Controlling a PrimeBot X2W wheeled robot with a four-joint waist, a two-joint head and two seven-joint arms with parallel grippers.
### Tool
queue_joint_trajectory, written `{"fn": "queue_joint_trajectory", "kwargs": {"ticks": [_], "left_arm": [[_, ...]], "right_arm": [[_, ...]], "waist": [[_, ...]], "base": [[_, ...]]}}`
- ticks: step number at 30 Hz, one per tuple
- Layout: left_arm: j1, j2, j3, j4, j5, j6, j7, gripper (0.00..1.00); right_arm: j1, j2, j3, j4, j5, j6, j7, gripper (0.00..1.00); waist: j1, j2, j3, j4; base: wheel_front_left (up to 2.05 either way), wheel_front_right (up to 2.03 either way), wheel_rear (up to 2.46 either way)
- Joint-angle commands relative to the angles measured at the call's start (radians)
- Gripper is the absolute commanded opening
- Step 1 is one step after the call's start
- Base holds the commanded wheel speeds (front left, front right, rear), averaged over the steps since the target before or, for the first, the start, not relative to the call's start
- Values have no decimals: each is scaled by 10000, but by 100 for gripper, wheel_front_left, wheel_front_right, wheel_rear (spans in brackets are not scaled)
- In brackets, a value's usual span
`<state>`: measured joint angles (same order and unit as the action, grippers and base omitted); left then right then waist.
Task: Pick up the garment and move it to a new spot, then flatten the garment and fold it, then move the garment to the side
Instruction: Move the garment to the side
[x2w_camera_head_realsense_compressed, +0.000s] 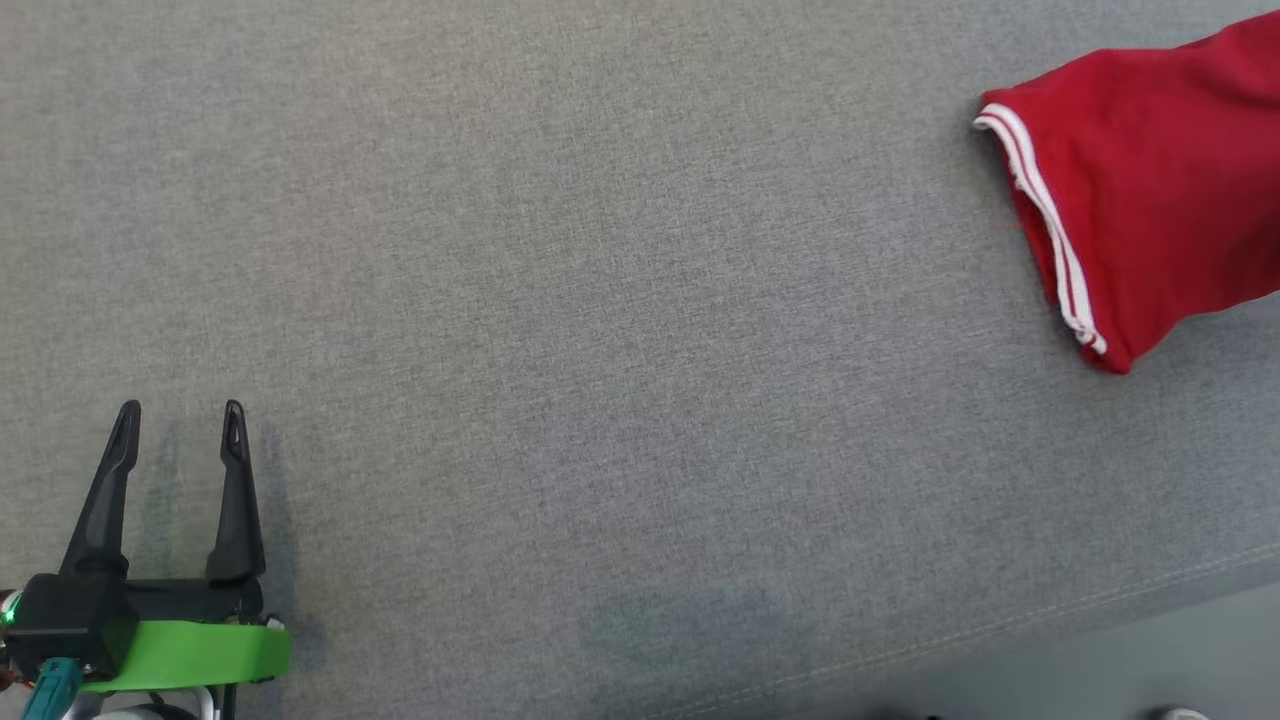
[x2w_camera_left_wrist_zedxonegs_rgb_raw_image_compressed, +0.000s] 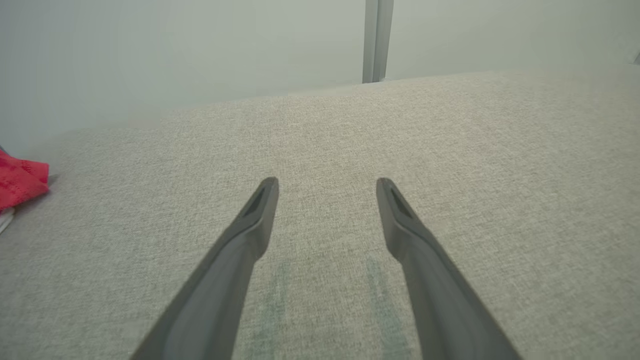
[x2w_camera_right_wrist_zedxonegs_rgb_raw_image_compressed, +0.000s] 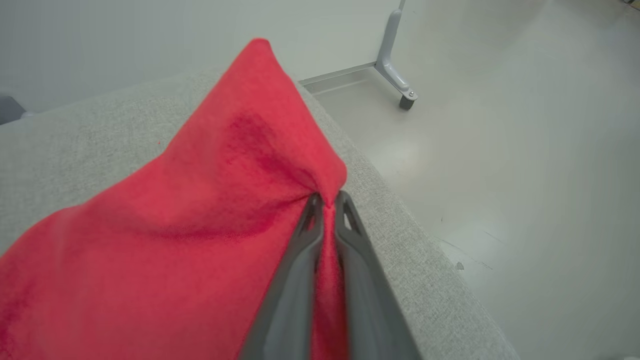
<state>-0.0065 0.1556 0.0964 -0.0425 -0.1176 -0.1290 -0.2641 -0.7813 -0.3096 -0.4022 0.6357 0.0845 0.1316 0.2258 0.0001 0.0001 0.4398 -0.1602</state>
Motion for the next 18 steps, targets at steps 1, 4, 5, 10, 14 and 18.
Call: {"fn": "queue_joint_trajectory", "kwargs": {"ticks": [1,4,5,10,14,18], "left_arm": [[-163,109,29,-48,58,-21,0,100],[-221,141,-51,-59,59,-22,0,100],[-232,112,-71,-48,66,-22,0,100],[-92,-8,-155,83,25,-21,0,100],[21,-176,-57,192,21,-20,0,100],[153,-406,7,219,78,-20,0,100]], "right_arm": [[-275,-44,-341,226,-294,-18,-131,0],[-647,-128,-1255,816,-952,-18,-259,0],[-643,-118,-1392,941,-1194,-18,-256,0],[-439,-146,-1953,1003,-2657,-18,-423,100],[-261,364,-2027,576,-3181,-18,-1287,100],[41,662,-1629,190,-3226,-18,-2015,100]], "waist": [[-1,-1,417,30],[-1,-1,512,230],[-1,-1,501,279],[-1,-1,276,502],[-1,-1,-189,637],[-1,-1,-707,729]], "base": [[0,0,0],[0,0,0],[0,0,0],[0,0,0],[0,0,0],[0,0,0]]}}
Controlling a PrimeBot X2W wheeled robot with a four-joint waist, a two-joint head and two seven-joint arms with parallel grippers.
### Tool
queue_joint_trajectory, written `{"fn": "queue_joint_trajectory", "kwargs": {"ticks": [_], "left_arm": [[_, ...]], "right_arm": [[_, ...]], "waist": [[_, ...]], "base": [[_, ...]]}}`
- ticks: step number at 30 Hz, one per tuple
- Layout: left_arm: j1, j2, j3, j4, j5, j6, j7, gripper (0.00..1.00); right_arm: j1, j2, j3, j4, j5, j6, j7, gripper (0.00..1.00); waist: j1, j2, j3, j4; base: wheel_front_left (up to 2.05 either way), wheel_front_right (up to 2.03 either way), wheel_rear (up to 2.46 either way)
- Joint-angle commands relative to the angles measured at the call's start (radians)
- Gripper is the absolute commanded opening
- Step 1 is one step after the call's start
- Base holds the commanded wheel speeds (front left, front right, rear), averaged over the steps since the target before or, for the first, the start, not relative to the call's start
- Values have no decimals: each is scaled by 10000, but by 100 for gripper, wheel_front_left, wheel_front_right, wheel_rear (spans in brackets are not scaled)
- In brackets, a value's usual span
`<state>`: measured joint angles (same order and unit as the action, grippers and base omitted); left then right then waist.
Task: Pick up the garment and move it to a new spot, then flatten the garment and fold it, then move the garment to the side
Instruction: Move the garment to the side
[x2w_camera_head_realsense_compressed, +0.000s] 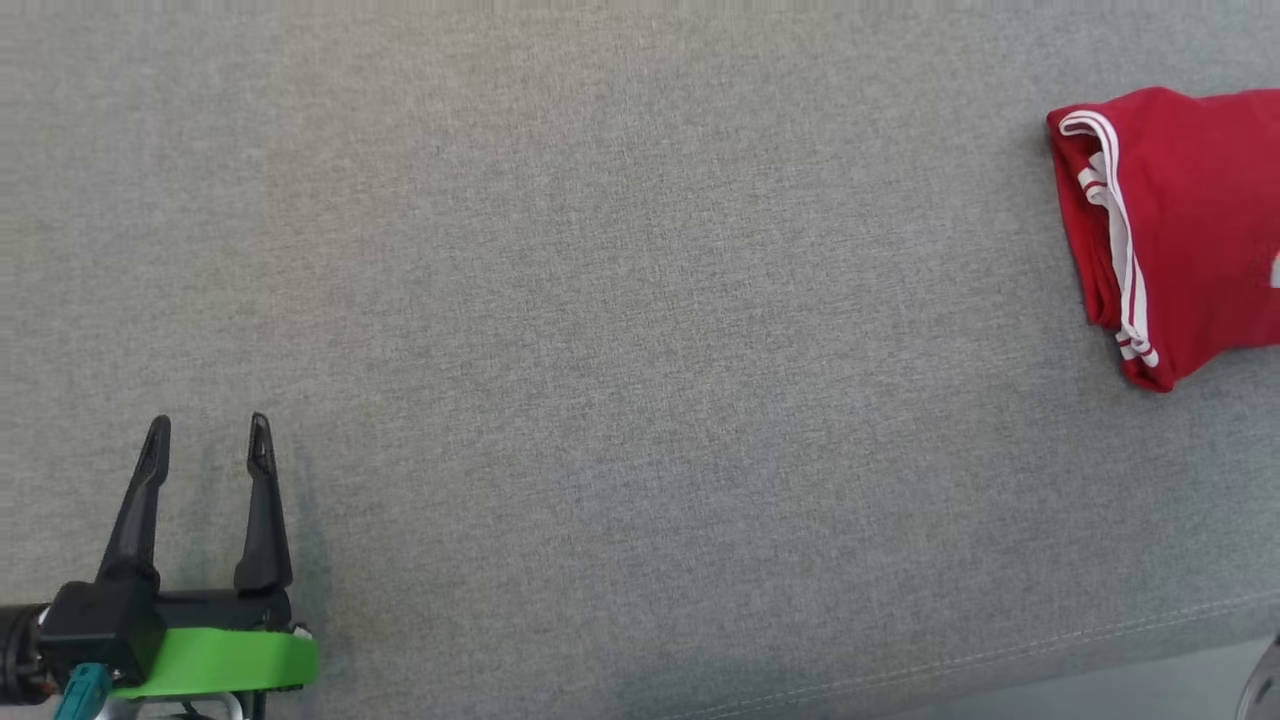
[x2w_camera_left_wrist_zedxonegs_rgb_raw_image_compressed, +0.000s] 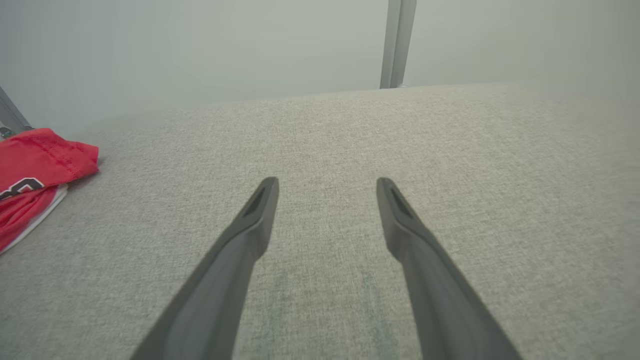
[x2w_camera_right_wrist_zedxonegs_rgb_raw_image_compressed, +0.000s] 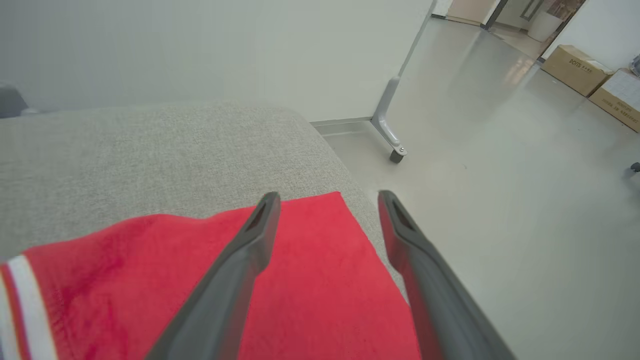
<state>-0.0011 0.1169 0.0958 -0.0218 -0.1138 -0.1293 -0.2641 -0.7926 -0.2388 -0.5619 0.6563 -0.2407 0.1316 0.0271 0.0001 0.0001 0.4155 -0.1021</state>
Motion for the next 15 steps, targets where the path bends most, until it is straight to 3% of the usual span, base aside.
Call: {"fn": "queue_joint_trajectory", "kwargs": {"ticks": [1,8,15], "left_arm": [[147,-73,75,20,28,-13,0,100],[618,-470,483,-77,-109,112,1,100],[1213,-642,781,54,-457,312,1,100]], "right_arm": [[275,57,195,-164,57,-18,-276,100],[1929,640,1687,-1603,741,-18,-2094,100],[4272,1229,2815,-2845,1572,-18,-2862,100]], "waist": [[-1,-1,-646,180],[-1,-1,-2029,500],[-1,-1,-2895,840]], "base": [[0,0,0],[0,0,0],[0,0,0]]}}
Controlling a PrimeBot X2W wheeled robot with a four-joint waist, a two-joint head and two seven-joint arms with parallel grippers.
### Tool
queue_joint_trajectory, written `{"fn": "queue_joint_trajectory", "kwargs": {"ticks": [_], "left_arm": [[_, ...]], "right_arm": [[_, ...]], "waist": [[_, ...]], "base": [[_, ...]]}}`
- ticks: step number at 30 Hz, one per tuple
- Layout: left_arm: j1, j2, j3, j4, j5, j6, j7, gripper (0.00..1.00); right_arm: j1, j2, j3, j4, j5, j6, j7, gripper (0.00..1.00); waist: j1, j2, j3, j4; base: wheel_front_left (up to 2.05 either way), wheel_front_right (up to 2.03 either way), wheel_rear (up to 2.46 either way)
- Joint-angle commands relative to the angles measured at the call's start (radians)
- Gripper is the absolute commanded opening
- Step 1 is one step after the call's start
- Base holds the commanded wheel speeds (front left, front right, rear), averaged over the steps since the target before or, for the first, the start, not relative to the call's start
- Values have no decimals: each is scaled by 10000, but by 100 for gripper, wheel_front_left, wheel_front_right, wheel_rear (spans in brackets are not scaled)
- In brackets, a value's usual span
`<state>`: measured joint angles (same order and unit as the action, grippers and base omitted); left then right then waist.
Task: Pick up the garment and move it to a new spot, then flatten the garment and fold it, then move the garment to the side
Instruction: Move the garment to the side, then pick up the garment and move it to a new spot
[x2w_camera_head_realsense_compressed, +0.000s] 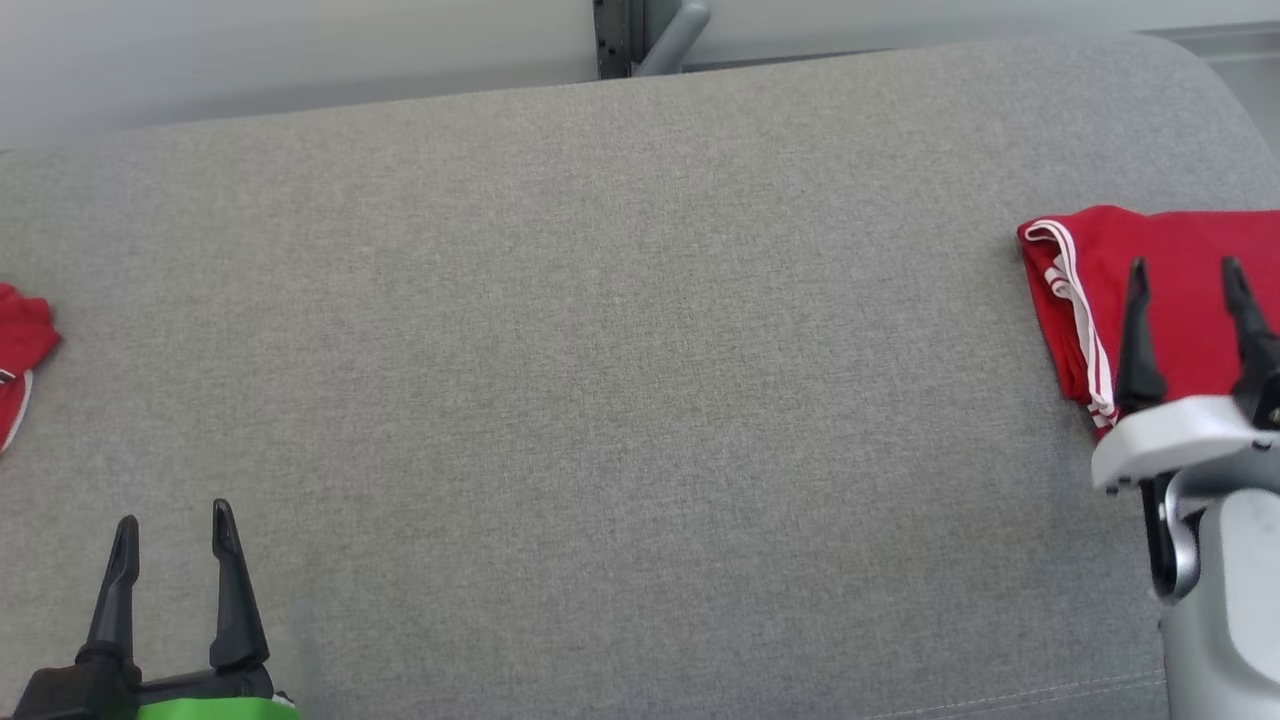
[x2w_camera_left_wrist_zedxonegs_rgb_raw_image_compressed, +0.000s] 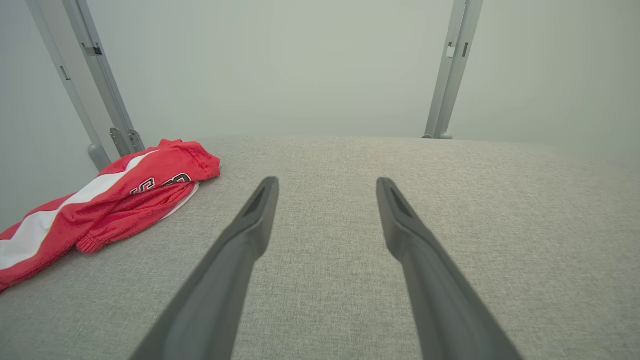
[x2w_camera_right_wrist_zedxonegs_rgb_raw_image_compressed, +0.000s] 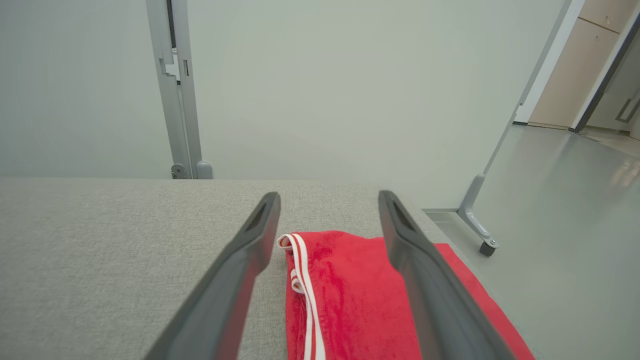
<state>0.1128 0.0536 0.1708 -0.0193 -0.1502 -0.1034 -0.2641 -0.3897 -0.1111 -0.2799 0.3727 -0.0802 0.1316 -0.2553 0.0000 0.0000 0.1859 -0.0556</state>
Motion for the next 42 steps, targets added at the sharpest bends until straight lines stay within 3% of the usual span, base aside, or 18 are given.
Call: {"fn": "queue_joint_trajectory", "kwargs": {"ticks": [1,9,14,19,32,36,42], "left_arm": [[144,-17,31,56,-123,54,1,100],[456,-26,-497,898,-457,-19,1,100],[325,-13,-576,1390,-628,-111,1,100],[257,-14,-594,1527,-692,-157,1,100],[-135,-13,-611,1753,-572,-241,1,100],[-61,-15,-575,1821,-620,-261,1,100],[203,-15,-627,1779,-646,-202,1,100]], "right_arm": [[575,-11,170,-123,-73,-18,-70,100],[2835,522,1073,-1871,507,-18,-94,100],[3790,599,1882,-2297,450,-18,-98,100],[4051,594,2423,-2434,724,-18,-98,100],[3889,598,2444,-2354,840,-18,-99,100],[3927,598,2572,-2331,800,-18,-99,100],[4110,602,2941,-2288,856,-18,-99,100]], "waist": [[0,0,-667,417],[0,0,-933,676],[0,0,-1045,703],[0,0,-1034,718],[0,0,-901,953],[0,0,-1057,1268],[0,0,-1429,2361]], "base": [[0,0,0],[0,0,0],[0,0,0],[0,0,0],[0,0,0],[0,0,0],[0,0,0]]}}
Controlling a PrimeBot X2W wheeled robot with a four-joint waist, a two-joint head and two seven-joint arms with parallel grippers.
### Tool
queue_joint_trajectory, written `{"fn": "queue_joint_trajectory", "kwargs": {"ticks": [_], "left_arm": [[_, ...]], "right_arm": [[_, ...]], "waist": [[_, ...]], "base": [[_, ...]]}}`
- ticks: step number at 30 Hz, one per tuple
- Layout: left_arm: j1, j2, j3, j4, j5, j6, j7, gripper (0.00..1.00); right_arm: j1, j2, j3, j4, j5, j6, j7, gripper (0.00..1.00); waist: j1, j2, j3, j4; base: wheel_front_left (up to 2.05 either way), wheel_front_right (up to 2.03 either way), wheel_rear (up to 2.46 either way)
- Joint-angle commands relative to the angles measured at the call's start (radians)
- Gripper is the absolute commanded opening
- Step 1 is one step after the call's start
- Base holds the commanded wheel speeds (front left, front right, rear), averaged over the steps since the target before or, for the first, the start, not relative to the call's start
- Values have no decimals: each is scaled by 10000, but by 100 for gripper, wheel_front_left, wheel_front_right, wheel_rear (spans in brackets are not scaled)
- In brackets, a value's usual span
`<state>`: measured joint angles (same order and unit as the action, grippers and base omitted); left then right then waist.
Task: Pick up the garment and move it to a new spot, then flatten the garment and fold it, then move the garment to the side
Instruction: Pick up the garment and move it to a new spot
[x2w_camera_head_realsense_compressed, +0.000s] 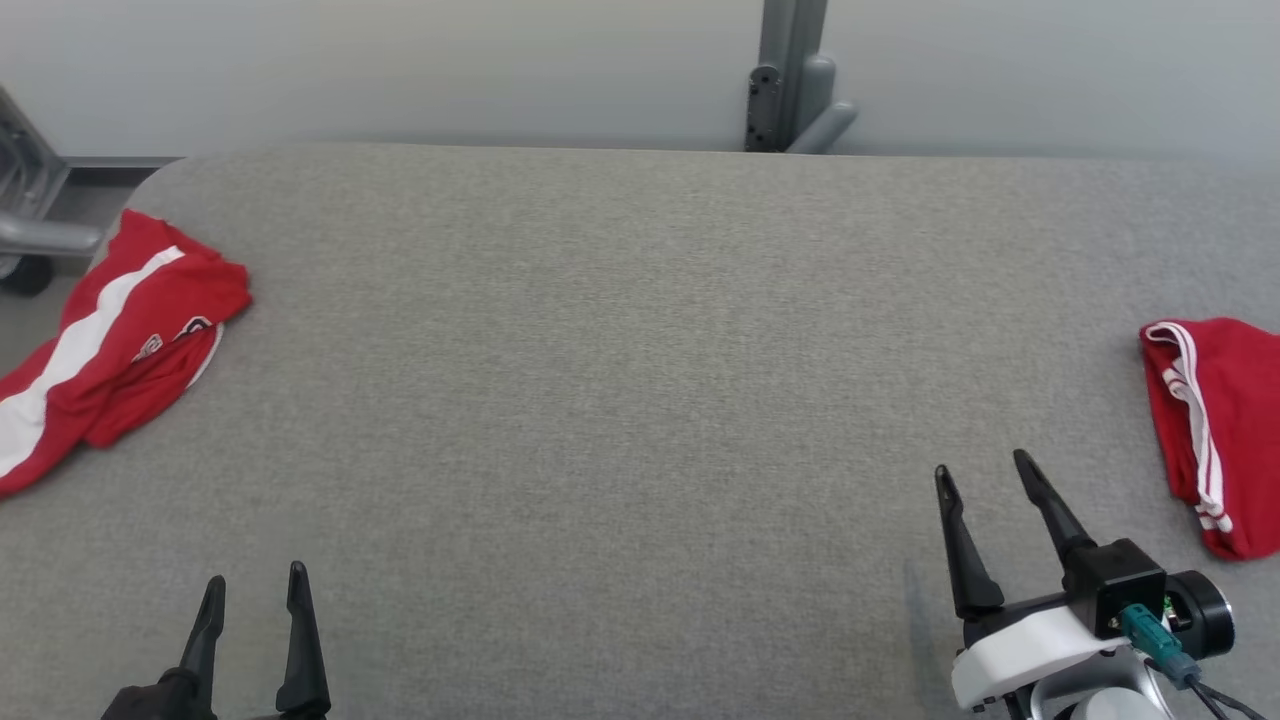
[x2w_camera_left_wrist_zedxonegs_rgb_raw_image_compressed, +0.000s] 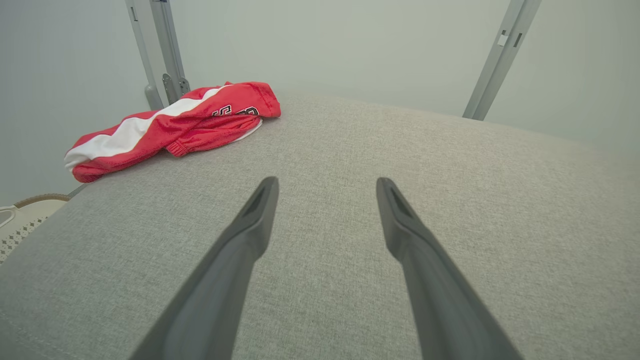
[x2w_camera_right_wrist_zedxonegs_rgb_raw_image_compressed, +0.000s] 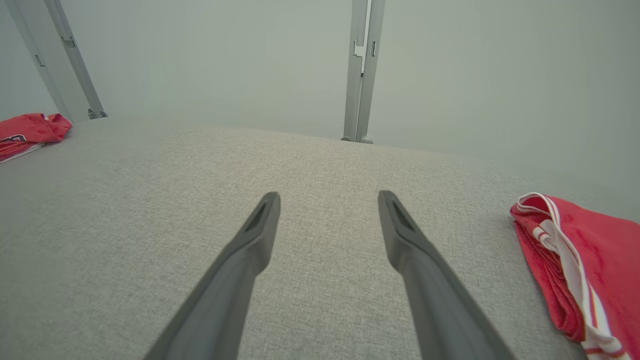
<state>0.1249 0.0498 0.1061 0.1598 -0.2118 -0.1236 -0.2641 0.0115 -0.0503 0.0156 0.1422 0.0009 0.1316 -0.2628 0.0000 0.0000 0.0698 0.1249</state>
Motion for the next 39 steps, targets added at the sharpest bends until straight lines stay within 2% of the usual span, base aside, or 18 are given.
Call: {"fn": "queue_joint_trajectory", "kwargs": {"ticks": [1,8,14,19,29,33,39], "left_arm": [[124,25,9,-16,-5,6,-1,100],[481,26,178,-69,155,68,1,100],[651,25,362,-149,27,72,1,100],[555,25,333,-205,-193,120,1,100],[-13,24,241,-287,-700,295,1,100],[-725,23,312,-105,-1109,224,1,100],[-2771,186,475,1130,-1481,5,1,100]], "right_arm": [[118,-4,71,19,74,-18,-24,100],[202,-6,695,139,100,-18,-25,100],[26,-13,1231,294,3,-18,-25,100],[-130,-14,1425,340,-123,-18,-25,100],[-637,-17,1593,228,-559,-18,-25,100],[-1094,-92,1469,-29,-943,-18,-25,100],[-2012,-631,1392,-797,-1366,-18,-25,100]], "waist": [[0,0,-332,779],[0,0,-765,2251],[0,0,-833,2791],[0,0,-601,2820],[0,0,257,2342],[0,0,1099,2147],[0,0,3021,2030]], "base": [[0,0,0],[0,0,0],[0,0,0],[0,0,0],[0,0,0],[0,0,0],[0,0,0]]}}
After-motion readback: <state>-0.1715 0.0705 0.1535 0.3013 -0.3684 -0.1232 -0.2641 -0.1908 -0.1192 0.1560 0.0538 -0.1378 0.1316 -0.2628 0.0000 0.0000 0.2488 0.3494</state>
